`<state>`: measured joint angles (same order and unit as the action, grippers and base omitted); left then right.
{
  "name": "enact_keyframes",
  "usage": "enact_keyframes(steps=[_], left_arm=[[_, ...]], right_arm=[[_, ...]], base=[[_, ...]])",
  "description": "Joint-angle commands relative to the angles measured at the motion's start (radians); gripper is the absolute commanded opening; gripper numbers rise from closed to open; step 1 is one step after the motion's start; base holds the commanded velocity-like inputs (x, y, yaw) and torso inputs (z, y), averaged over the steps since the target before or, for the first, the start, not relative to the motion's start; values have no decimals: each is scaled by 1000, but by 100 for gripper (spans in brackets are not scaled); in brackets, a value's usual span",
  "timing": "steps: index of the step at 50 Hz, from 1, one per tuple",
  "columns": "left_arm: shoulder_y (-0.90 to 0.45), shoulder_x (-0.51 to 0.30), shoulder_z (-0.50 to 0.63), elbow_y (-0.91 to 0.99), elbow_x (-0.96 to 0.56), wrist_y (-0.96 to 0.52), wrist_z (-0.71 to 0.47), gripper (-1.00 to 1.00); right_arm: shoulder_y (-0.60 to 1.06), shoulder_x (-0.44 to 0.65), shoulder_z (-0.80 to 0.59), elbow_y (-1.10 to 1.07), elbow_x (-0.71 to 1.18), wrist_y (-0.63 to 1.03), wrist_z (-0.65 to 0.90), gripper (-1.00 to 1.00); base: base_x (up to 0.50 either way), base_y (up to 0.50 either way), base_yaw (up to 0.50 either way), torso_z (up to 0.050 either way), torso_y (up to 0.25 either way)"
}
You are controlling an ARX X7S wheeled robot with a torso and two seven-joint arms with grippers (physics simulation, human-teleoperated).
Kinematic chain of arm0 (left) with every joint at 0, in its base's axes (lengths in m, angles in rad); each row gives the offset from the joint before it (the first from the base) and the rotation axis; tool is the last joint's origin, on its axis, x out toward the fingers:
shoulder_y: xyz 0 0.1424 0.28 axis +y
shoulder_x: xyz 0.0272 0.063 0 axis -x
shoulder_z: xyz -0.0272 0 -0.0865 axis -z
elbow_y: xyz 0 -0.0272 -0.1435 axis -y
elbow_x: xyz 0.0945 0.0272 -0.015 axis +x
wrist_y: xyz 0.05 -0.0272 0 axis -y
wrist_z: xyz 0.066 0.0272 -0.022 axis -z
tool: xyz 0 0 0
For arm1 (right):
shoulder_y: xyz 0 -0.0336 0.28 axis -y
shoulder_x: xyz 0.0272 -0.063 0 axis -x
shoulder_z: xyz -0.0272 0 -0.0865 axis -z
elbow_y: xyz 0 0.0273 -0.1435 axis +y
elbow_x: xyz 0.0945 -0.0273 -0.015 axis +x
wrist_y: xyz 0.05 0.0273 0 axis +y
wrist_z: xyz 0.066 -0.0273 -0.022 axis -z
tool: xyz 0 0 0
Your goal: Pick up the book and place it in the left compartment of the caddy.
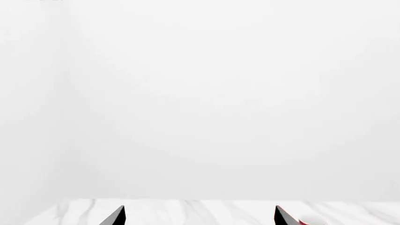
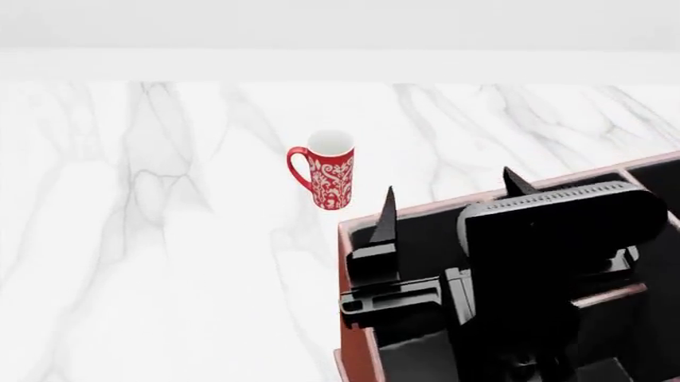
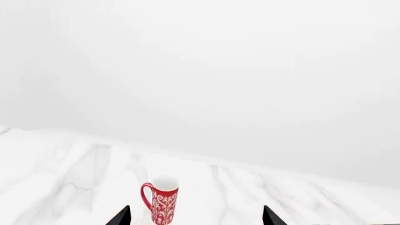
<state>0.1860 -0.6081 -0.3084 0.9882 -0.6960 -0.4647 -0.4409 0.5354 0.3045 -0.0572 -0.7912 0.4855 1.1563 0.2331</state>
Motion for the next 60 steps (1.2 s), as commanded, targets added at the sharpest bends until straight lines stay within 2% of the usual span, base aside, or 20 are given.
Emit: enact_keyframes(steps=[1,3,5,9,11,12,18,27,44,50,60], left_arm=[[4,-13,-31,-7,-29,10,-8,100],[4,-12,-31,-11,-27,14,-8,100],[5,-15,-34,-9,-33,13,-10,100],[5,-16,-35,-12,-34,16,-11,100],[5,-19,-37,-9,-37,16,-14,100],[5,-18,-35,-10,-35,18,-13,100],[3,-21,-18,-9,-25,18,-15,100],[7,-33,-57,-17,-54,23,-24,100],[14,-45,-98,-35,-81,37,-28,100],[14,-49,-108,-50,-82,43,-24,100],[11,-51,-117,-67,-85,50,-23,100]], right_arm=[[147,29,-54,90,65,32,-109,100],[187,-2,-13,117,117,110,-114,100],[206,7,-29,130,122,126,-124,100],[242,-46,63,164,226,168,-177,100],[231,-11,5,168,176,37,-235,100],[240,-7,-2,180,177,35,-246,100],[286,14,-40,233,180,44,-282,100],[362,15,-65,284,246,117,-341,100],[507,21,-236,420,186,56,-423,100],[538,38,-300,422,186,43,-476,100],[559,52,-332,370,225,72,-513,100]], base=[[0,0,0,0,0],[0,0,0,0,0],[0,0,0,0,0],[0,0,0,0,0],[0,0,0,0,0],[0,0,0,0,0],[0,0,0,0,0],[0,0,0,0,0],[0,0,0,0,0],[0,0,0,0,0],[0,0,0,0,0]])
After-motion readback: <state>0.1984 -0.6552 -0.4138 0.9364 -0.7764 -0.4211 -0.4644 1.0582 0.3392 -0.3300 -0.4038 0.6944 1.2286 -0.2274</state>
